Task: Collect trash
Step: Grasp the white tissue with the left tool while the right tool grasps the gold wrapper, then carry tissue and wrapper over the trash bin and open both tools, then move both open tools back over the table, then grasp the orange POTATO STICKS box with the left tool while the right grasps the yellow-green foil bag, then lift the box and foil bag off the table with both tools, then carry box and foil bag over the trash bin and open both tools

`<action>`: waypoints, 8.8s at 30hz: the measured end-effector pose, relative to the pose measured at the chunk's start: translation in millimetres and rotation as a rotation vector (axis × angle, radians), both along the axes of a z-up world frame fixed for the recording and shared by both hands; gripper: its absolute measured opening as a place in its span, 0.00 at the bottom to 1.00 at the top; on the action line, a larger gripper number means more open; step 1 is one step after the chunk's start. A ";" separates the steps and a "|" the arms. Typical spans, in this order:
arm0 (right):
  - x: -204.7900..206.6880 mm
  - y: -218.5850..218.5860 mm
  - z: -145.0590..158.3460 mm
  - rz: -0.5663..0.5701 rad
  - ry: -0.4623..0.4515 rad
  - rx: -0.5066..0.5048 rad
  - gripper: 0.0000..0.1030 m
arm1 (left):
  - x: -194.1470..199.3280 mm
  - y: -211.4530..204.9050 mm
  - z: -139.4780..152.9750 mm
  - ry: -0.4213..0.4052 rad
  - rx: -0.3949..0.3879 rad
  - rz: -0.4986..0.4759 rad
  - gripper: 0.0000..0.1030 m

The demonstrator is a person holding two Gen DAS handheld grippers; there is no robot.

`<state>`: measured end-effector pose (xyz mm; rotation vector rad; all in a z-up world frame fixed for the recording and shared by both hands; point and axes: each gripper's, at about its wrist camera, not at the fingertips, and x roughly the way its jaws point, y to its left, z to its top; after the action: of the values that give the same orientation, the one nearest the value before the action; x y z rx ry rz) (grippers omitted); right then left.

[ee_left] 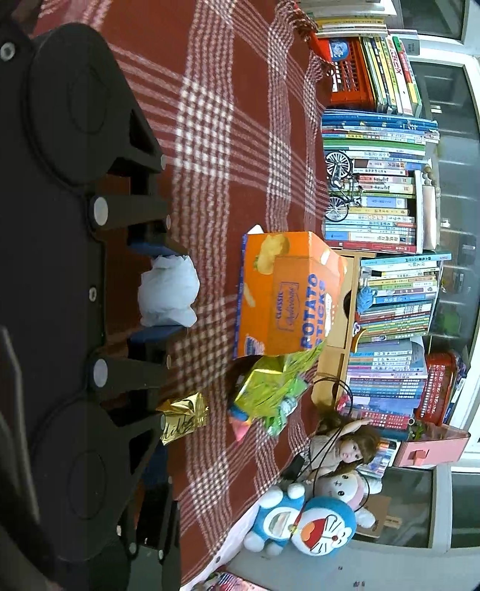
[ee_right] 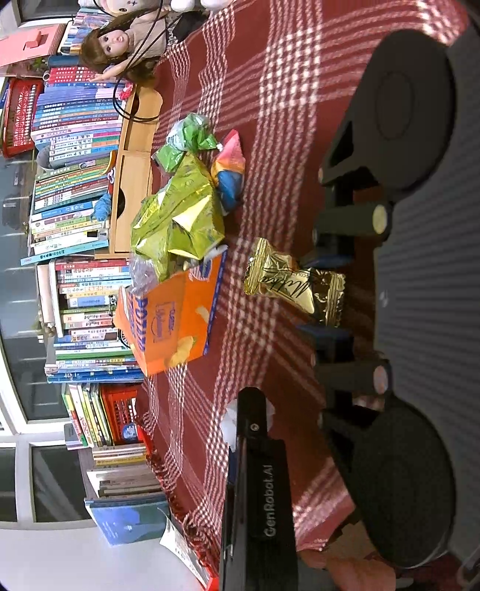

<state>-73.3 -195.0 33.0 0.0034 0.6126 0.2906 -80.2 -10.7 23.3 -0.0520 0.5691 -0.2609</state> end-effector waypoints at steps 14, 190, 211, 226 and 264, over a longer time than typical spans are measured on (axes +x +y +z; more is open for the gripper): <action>-77.5 12.0 -4.6 0.016 -0.032 0.036 0.35 | -85.8 10.1 -13.6 0.041 0.018 0.008 0.35; -4.1 -6.0 34.5 -0.015 -0.347 -0.256 0.43 | 14.3 37.2 15.8 -0.139 -0.158 0.140 0.01; -143.5 20.1 20.9 0.126 -0.196 -0.058 0.43 | -157.9 46.5 -2.6 -0.120 -0.021 0.074 0.02; -151.7 13.8 -62.6 0.105 0.184 0.135 0.41 | -170.0 30.3 -103.1 0.194 0.139 0.068 0.02; -117.7 17.0 -168.6 0.013 0.596 0.169 0.71 | -126.8 13.9 -194.2 0.469 0.217 0.046 0.67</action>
<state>-191.0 -178.0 -135.5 0.2570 1.1780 0.3551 -207.0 3.2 -170.9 0.0868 1.0588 -0.1393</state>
